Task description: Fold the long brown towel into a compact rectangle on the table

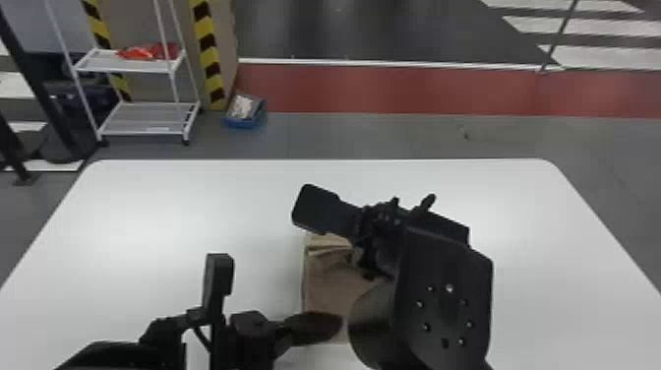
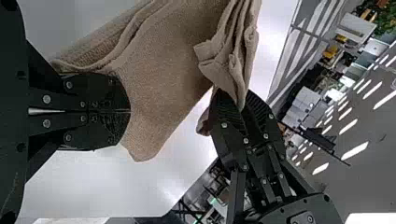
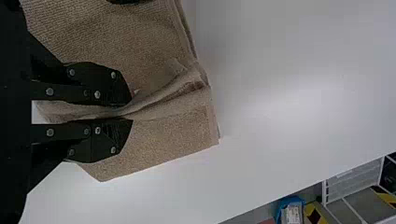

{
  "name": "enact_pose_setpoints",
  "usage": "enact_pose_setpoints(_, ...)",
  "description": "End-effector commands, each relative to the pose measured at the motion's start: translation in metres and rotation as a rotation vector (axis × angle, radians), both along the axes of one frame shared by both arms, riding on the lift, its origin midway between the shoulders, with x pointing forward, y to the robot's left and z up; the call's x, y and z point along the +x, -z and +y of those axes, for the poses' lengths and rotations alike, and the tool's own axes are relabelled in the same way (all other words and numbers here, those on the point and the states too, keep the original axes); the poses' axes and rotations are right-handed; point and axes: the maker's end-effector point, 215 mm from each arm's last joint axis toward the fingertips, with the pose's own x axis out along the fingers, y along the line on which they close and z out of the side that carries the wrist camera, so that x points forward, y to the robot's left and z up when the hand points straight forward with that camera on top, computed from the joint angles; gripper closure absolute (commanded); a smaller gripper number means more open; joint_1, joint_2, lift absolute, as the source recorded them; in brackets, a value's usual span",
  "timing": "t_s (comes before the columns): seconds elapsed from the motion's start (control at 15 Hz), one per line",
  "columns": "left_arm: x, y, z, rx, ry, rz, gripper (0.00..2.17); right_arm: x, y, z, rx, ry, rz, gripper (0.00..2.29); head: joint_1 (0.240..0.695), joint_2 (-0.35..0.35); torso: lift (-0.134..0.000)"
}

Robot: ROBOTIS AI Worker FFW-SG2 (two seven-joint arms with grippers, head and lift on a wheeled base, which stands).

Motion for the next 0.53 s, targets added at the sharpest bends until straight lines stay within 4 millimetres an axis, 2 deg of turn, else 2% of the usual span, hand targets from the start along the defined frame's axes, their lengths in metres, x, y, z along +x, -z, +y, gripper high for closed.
enact_pose_setpoints(0.0,0.000,0.006,-0.001,0.022,0.002,0.003,1.92,-0.005,-0.002,0.001,0.002,-0.016,-0.005,1.00,0.695,-0.048,-0.125)
enact_pose_setpoints(0.27,0.000,0.010,-0.006,0.038,0.006,0.005,1.92,-0.010,-0.015,0.009,0.006,-0.069,-0.041,1.00,0.695,-0.050,-0.125)
enact_pose_setpoints(0.47,0.002,0.011,-0.010,0.044,0.008,0.006,1.92,-0.018,-0.011,0.000,-0.032,-0.104,-0.049,1.00,0.695,-0.047,-0.125)
